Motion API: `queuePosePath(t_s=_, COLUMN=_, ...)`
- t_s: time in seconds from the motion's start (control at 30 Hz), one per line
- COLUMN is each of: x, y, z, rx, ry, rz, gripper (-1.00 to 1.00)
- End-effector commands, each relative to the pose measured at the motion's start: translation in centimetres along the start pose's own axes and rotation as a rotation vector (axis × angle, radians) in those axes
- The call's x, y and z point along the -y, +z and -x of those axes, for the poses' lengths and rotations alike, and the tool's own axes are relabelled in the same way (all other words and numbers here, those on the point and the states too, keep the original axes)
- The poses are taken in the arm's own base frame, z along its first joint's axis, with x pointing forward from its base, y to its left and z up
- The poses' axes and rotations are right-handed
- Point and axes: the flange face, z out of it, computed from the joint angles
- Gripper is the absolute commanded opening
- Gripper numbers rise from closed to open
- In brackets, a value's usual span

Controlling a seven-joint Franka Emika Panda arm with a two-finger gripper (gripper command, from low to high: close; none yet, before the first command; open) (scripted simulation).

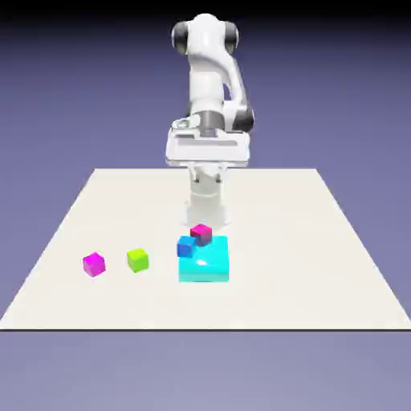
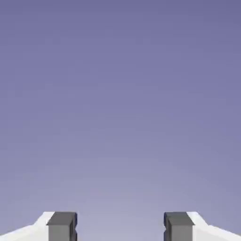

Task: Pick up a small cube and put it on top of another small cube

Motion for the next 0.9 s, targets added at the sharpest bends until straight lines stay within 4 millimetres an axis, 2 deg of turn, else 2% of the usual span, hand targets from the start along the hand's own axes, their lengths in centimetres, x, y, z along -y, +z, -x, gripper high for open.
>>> queuePosePath(t_s=0.0, x=-1.0, y=1.4, z=-0.2, rx=0.037, ry=-0.01, rz=0.042, gripper=0.0)
queuePosePath(t_s=0.13, x=-5.8, y=6.5, z=-0.7, rx=0.191, ry=-0.051, rz=0.206, gripper=0.0)
queuePosePath(t_s=0.33, x=-13.9, y=12.7, z=0.6, rx=0.458, ry=-0.166, rz=0.458, gripper=0.0)
queuePosePath(t_s=0.5, x=-21.6, y=15.8, z=2.2, rx=0.698, ry=-0.255, rz=0.664, gripper=0.0)
queuePosePath(t_s=0.63, x=-28.2, y=16.7, z=3.4, rx=0.902, ry=-0.314, rz=0.827, gripper=0.0)
queuePosePath(t_s=0.77, x=-30.4, y=17.1, z=5.2, rx=1.057, ry=-0.477, rz=0.974, gripper=0.0)
queuePosePath(t_s=0.8, x=-30.4, y=17.2, z=5.6, rx=1.08, ry=-0.526, rz=1.006, gripper=0.0)
queuePosePath(t_s=0.87, x=-28.4, y=17.9, z=6.2, rx=1.058, ry=-0.617, rz=1.027, gripper=0.0)
